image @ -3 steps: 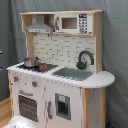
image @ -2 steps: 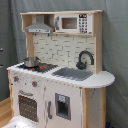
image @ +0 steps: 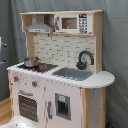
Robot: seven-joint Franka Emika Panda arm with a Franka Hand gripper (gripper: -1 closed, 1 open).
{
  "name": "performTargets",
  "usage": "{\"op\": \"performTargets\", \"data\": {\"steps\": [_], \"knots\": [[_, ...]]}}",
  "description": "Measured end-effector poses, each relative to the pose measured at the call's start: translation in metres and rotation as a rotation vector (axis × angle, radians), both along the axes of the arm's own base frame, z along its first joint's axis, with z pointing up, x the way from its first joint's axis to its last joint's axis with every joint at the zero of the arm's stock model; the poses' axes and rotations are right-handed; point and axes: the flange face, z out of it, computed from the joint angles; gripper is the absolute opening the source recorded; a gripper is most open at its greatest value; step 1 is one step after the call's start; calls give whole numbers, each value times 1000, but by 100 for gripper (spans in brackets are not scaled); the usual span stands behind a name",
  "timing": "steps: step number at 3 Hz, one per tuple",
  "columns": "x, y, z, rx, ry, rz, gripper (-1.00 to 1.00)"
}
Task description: Play with the kitchen
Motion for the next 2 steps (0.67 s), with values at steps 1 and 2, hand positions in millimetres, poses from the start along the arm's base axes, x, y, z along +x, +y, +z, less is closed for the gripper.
{"op": "performTargets", "data": {"steps": [1, 2], "knots": [[27, -7, 6, 19, 103, -2, 100], [54, -10, 16, 38, 176, 6, 100]]}}
